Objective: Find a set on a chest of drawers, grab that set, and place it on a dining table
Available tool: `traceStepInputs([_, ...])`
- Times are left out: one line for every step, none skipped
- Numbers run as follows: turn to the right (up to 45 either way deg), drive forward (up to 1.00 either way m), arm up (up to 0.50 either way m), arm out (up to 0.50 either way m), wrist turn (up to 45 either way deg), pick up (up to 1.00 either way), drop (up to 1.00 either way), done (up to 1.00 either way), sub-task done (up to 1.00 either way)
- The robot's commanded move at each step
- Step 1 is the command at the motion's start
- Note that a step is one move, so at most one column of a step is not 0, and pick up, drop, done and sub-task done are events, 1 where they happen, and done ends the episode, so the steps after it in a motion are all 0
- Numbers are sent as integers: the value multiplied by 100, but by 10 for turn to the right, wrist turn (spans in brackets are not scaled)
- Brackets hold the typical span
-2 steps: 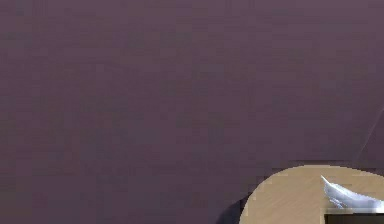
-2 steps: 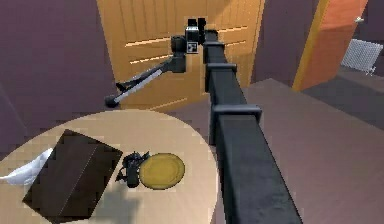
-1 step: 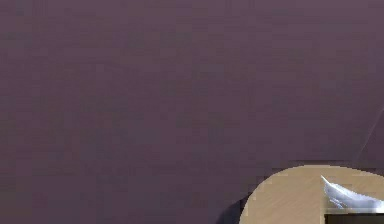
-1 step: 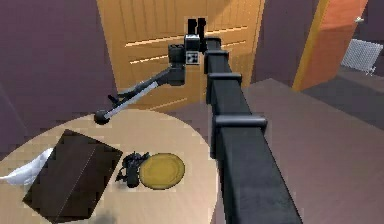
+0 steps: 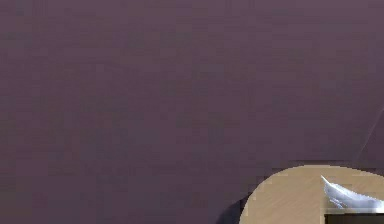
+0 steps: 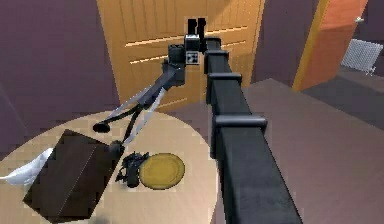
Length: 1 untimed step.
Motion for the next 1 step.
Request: traceStepInputs([0, 0, 0, -38, 0, 0, 0, 0, 0])
